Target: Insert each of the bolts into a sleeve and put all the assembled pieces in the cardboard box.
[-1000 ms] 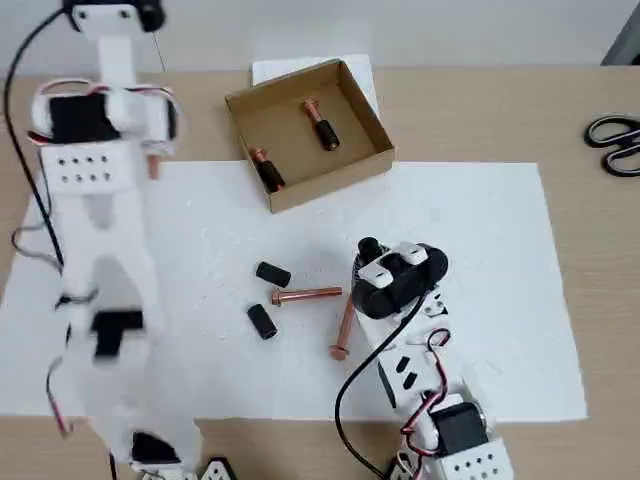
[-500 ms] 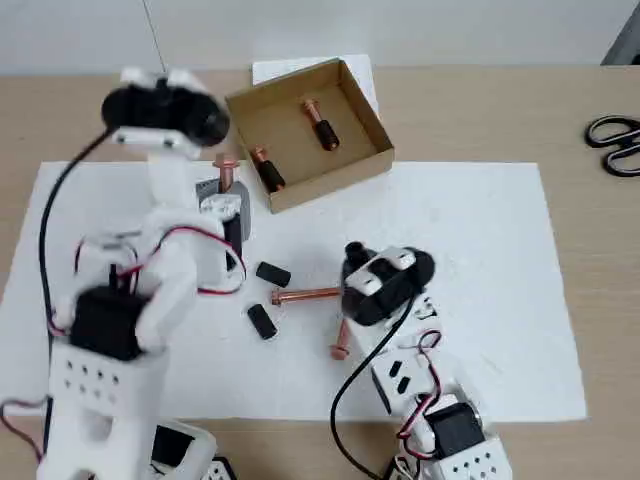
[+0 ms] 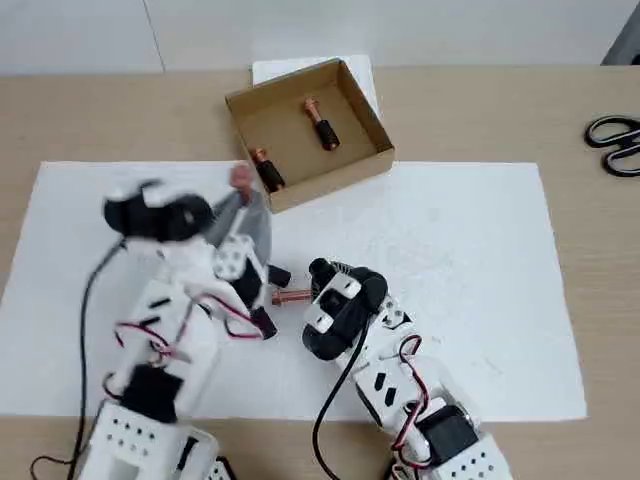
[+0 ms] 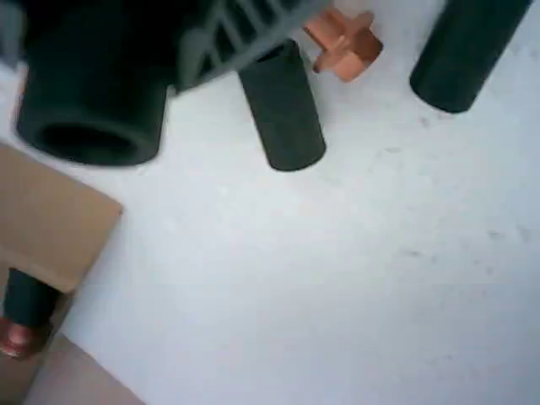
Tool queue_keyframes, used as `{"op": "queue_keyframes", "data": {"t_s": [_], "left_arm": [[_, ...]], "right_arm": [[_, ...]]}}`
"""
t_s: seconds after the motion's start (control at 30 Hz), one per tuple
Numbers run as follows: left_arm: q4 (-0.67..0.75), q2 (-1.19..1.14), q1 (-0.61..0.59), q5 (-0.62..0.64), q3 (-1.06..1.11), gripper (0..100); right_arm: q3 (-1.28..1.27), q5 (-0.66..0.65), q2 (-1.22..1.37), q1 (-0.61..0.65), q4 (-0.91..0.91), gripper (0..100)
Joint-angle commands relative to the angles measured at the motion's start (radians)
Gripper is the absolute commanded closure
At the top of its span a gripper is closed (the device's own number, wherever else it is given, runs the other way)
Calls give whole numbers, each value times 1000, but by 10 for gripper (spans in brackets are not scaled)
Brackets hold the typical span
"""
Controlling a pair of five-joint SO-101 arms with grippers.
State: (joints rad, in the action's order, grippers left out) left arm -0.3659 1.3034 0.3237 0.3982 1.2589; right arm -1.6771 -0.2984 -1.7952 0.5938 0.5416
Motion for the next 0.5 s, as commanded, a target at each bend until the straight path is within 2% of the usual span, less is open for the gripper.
{"op": "queue_keyframes", "data": {"t_s": [0.0,0.17,0.47], "left_arm": [[63,71,80,6,47,994],[61,72,94,114,71,994],[61,78,92,123,71,994]], "right_arm": [[-6,-9,-18,8,-5,994],[-6,-12,-18,8,-39,994],[-6,-5,-18,7,-116,994]]}}
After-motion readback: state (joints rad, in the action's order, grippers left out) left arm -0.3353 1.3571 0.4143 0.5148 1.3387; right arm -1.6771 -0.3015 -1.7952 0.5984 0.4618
